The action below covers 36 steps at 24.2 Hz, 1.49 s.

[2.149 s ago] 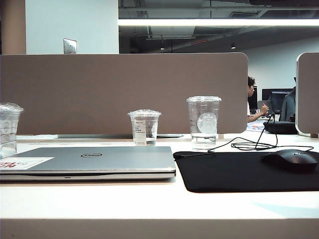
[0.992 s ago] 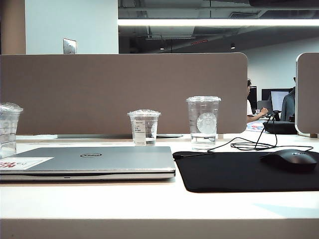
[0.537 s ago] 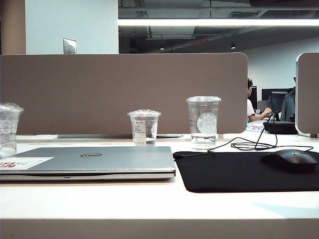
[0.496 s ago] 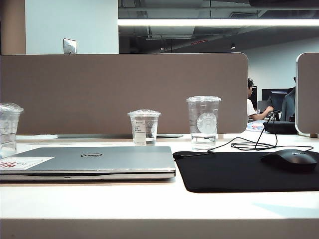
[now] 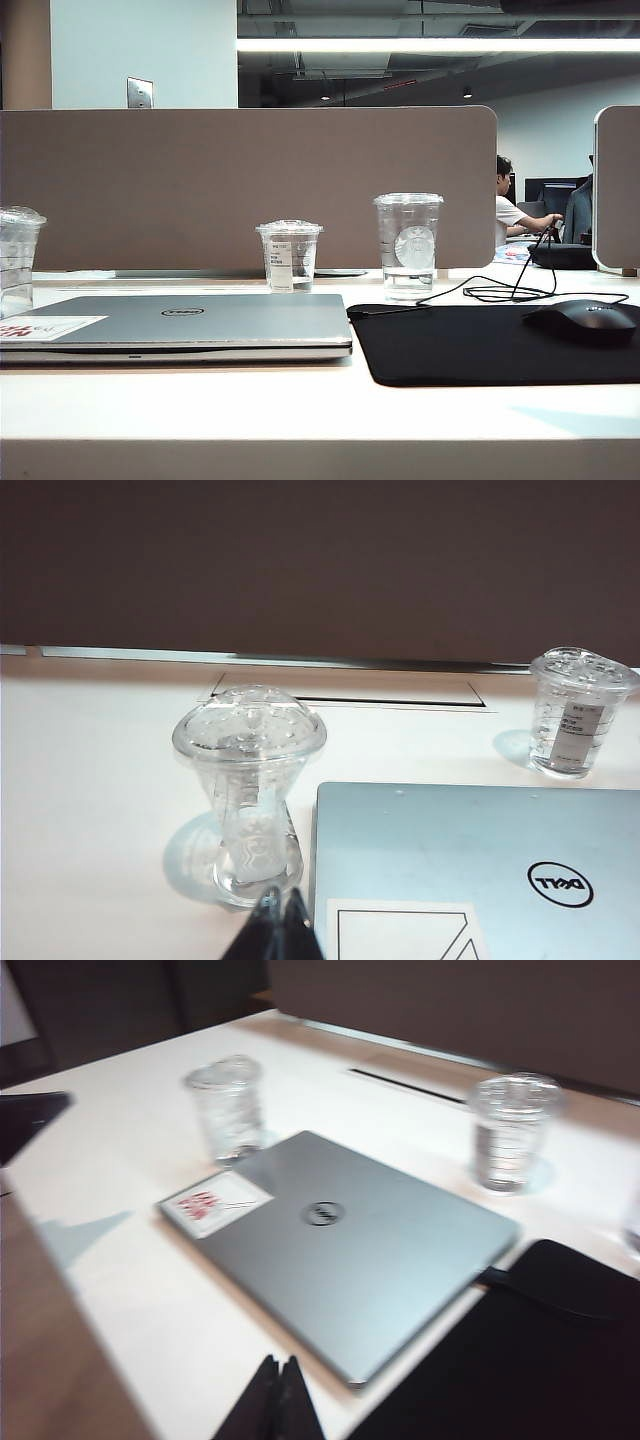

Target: Pick up the coffee cup on the left and place it on the left side of the laptop.

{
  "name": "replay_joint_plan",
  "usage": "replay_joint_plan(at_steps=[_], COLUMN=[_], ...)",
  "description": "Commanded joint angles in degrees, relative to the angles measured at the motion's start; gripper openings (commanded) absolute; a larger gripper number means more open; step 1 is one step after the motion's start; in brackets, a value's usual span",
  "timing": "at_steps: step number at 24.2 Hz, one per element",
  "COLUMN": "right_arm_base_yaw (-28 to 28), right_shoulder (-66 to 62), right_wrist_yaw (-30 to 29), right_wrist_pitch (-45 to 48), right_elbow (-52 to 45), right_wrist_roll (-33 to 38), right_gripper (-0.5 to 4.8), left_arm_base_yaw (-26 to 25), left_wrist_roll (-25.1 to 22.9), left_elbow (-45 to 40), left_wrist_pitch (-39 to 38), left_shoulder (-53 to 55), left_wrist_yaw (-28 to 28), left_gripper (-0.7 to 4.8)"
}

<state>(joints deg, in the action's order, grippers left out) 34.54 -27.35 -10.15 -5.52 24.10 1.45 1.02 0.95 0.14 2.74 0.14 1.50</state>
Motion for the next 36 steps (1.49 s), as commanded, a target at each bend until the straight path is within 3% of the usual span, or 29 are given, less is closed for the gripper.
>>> replay_joint_plan(at_steps=[1, 2, 7, 11, 21, 27, 36], right_arm_base_yaw=[-5.0, -9.6, -21.2, -26.9, -29.4, -29.4, -29.3], right_shoulder=[2.4, 4.6, 12.3, 18.9, 27.4, 27.4, 27.4], right_wrist_yaw=[11.9, 14.0, 14.3, 16.5, 19.2, 19.1, 19.1], right_wrist_pitch=[2.9, 7.2, 15.6, 15.0, 8.3, 14.6, 14.2], right_elbow=[-1.6, -4.3, -12.5, -17.9, -24.0, -24.0, -24.0], right_wrist_roll=[-0.2, -0.2, -0.2, -0.2, -0.1, -0.2, -0.2], right_gripper=[-0.04, -0.04, -0.04, -0.04, -0.04, -0.04, -0.04], left_arm_base_yaw=[0.2, 0.2, 0.2, 0.2, 0.2, 0.2, 0.2], left_wrist_roll=[-0.1, -0.1, -0.1, -0.1, -0.1, -0.1, -0.1], left_elbow=[0.2, 0.2, 0.2, 0.2, 0.2, 0.2, 0.2], left_wrist_pitch=[0.6, 0.5, 0.5, 0.5, 0.2, -0.2, -0.1], left_shoulder=[0.0, 0.0, 0.0, 0.0, 0.0, 0.0, 0.0], left_wrist_yaw=[-0.2, -0.2, -0.2, -0.2, -0.3, -0.2, -0.2], left_gripper=[-0.04, -0.04, -0.04, -0.04, -0.04, -0.04, -0.04])
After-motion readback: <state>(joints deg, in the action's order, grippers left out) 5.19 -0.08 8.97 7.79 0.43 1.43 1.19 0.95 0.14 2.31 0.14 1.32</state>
